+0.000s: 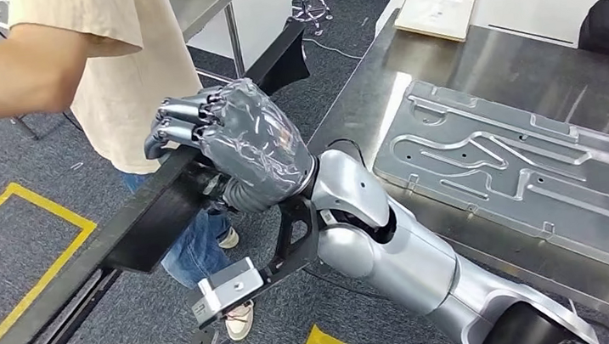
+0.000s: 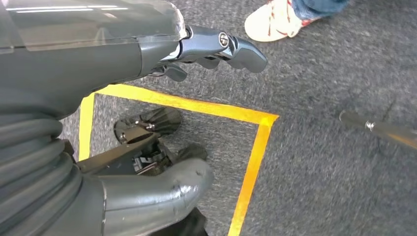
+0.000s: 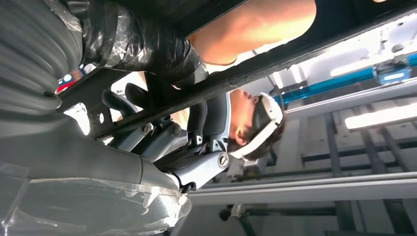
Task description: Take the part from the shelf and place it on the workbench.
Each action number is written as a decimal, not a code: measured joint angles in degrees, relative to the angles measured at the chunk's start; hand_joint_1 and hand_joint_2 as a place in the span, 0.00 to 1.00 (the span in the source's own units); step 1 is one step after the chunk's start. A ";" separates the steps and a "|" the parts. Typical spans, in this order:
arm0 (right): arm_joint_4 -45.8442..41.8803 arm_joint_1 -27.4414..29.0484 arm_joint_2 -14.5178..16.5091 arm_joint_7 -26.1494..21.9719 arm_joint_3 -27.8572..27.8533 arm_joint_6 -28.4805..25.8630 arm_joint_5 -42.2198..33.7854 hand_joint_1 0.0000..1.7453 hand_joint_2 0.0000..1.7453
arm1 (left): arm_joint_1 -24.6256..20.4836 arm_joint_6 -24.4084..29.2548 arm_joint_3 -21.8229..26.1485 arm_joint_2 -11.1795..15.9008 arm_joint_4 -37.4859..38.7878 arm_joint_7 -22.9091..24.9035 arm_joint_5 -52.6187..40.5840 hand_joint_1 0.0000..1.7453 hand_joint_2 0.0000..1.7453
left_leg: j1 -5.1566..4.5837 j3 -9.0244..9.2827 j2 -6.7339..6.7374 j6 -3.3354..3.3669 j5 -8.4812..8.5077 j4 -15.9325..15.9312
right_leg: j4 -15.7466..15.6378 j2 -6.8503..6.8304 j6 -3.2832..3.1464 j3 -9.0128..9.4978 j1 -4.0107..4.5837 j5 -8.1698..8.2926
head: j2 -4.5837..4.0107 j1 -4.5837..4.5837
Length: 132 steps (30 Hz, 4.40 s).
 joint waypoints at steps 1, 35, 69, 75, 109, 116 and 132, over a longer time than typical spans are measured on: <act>0.01 0.15 -0.07 -0.01 0.00 -0.03 0.01 1.00 1.00 | 0.13 0.03 -0.01 0.05 0.00 0.00 -0.02 0.00 1.00 | -0.10 -0.02 0.74 0.19 -0.02 -0.02 | 3.79 -0.95 0.19 -1.82 -0.12 -1.87 | 0.00 0.06; 0.72 3.05 -2.26 -0.83 -1.27 -2.03 0.47 1.00 1.00 | 1.25 0.40 -0.69 0.69 -0.02 -0.40 -0.42 0.00 1.00 | -0.06 0.21 3.35 0.04 0.29 -0.66 | 8.58 -1.79 0.61 -3.90 -0.75 -2.61 | 0.00 0.44; 8.48 0.00 -3.74 2.89 -5.35 -0.72 3.57 1.00 1.00 | 1.14 0.40 -1.39 0.74 -0.02 -1.28 -0.11 0.00 1.00 | 0.25 0.63 1.17 -0.52 0.76 -1.64 | 5.91 -1.79 0.85 -2.96 -1.24 -0.28 | 0.00 0.66; 13.51 -3.88 -4.10 2.94 -7.74 0.20 3.74 1.00 1.00 | 0.80 0.31 -1.66 0.63 -0.02 -1.43 -0.24 0.00 1.00 | 0.20 0.67 1.38 -2.17 0.05 -1.22 | -4.71 -1.91 -0.45 2.47 -0.98 3.31 | 0.00 0.63; 33.02 -15.69 -4.55 -3.46 -7.39 23.60 -3.08 1.00 1.00 | 0.22 -2.73 -3.05 0.28 -0.02 -1.54 -0.49 0.00 1.00 | 0.01 -3.79 1.01 -2.80 -3.42 6.30 | -5.88 -1.78 -1.88 3.22 -1.04 3.13 | 0.00 0.49; 38.60 -16.74 -5.24 -4.86 -6.45 20.72 -4.45 1.00 1.00 | 0.35 -3.20 -3.41 0.33 -0.02 -1.61 -0.49 0.00 1.00 | -0.43 -4.82 0.82 -1.49 -0.09 6.41 | -5.70 -1.55 -2.34 3.92 -0.19 2.59 | 0.00 0.50; 41.57 -17.66 -7.05 -4.82 -6.40 19.07 -4.42 1.00 1.00 | 0.12 -3.23 -4.25 0.14 -0.02 -1.87 -0.65 0.00 1.00 | -0.44 -1.39 0.93 0.05 1.75 -0.56 | 5.20 -1.68 0.52 -1.88 -0.86 -0.47 | 0.00 0.59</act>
